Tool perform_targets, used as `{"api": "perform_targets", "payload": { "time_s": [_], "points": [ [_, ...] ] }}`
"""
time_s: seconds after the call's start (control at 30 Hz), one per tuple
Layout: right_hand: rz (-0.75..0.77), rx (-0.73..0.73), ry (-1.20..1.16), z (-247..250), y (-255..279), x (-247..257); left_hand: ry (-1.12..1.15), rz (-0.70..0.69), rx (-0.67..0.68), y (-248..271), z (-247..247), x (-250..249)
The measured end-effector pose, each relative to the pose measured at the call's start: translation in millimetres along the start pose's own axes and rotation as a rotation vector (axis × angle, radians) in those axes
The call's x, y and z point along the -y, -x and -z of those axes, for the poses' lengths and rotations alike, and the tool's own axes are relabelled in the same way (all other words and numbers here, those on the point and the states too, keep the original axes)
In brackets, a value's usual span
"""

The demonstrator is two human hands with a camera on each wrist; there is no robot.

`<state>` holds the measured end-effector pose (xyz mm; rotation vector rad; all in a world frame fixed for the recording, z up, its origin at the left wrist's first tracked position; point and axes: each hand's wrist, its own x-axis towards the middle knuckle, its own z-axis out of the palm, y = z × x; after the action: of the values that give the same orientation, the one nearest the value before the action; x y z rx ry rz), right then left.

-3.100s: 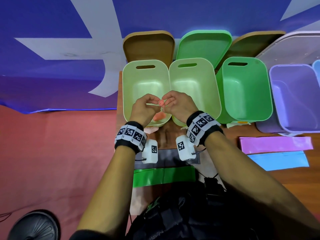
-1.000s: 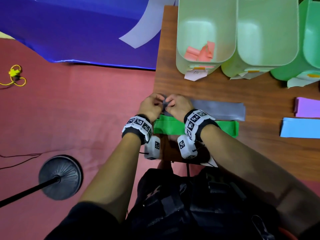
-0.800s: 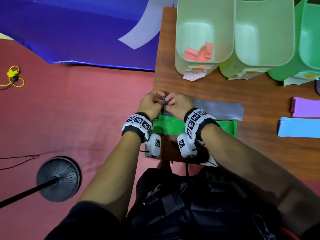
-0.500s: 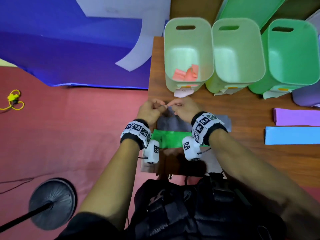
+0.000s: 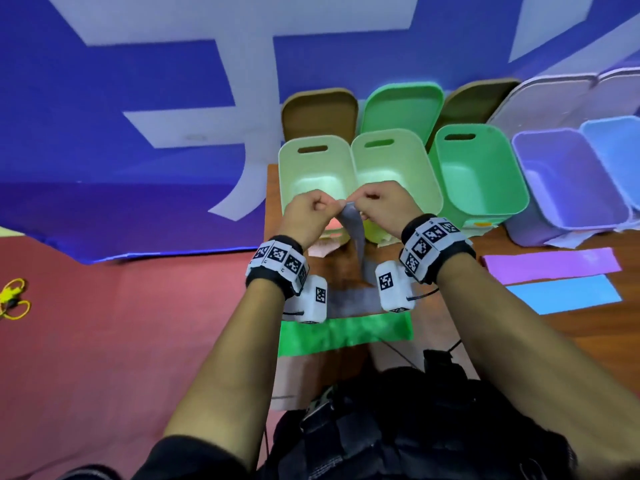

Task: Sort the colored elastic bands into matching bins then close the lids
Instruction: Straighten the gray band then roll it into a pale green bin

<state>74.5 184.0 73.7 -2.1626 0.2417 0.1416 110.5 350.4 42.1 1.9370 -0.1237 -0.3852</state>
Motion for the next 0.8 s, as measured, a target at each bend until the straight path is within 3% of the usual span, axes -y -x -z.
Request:
{"api": "perform_targets", "payload": {
  "time_s": [0.43,0.63,0.8],
  "points": [
    [0.132,-0.3,-0.341,103.7,15.4,10.3,0.04,-0.346,0.018,-14.5,-44.9,-117.0],
    [0.238,-0.35,-0.473,139.0,19.8,9.6,0.059,-0.456,0.037,-13.5,-61.0,-155.0],
    [0.26,-0.296,-0.555,155.5,24.4,6.9,0.013,-0.543,0.037,-17.9,-69.1,-169.9]
  ]
}}
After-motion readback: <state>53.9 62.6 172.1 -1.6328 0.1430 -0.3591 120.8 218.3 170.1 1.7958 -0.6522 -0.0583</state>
